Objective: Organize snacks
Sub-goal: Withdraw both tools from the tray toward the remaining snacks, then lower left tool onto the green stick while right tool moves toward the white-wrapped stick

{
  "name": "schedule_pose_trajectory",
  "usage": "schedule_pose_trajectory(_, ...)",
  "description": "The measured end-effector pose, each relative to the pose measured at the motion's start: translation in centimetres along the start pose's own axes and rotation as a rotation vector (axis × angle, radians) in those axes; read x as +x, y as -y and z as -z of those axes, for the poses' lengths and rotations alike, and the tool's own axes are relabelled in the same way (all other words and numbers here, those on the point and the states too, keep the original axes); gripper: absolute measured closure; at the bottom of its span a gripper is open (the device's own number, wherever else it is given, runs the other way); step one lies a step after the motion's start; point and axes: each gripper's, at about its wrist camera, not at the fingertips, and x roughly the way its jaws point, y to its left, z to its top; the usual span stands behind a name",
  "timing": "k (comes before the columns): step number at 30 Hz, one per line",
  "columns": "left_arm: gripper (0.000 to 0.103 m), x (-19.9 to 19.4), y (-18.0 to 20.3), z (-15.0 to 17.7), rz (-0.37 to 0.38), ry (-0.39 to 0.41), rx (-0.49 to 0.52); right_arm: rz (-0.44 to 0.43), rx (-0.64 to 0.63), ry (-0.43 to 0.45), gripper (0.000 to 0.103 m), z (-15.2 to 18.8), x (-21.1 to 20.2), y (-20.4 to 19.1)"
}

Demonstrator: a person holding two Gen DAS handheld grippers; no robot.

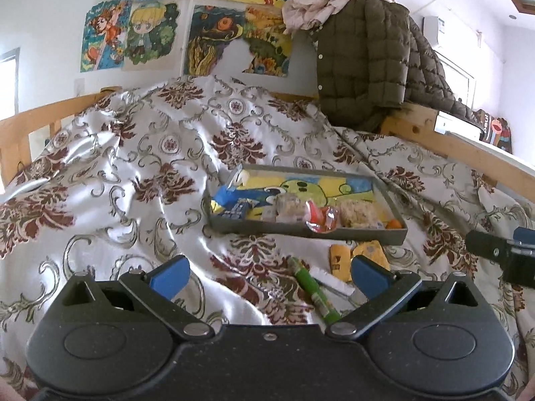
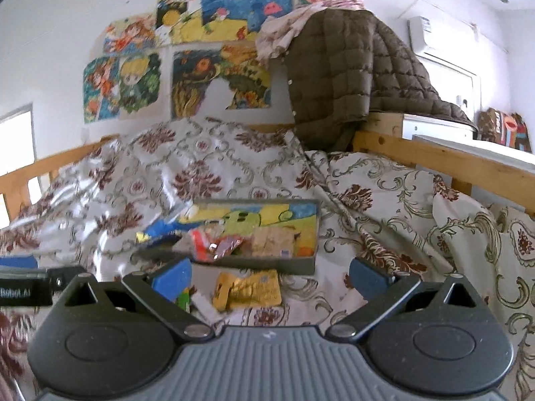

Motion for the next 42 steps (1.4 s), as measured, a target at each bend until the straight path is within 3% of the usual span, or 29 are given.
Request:
schedule_pose_trajectory(10,0.001,-0.7,0.1,1.1,-0.018,-0.053,0.019,-0.009,-0.035,-0.034,0.0,0.7,-1.0,-1.2)
schedule_pose_trajectory(32,0.001,0.4,-0.1,1.4,-0.074,-0.128,0.005,-0.016,-0.091,-0.159,0.0,1.5,1.0,-2.1)
schedule_pose_trajectory(42,0.001,1.8,-0.6,1.1,-0.041,-0.193,-0.011,-0.029,-0.1,-0.226,0.0,2.0,2.6,-2.4)
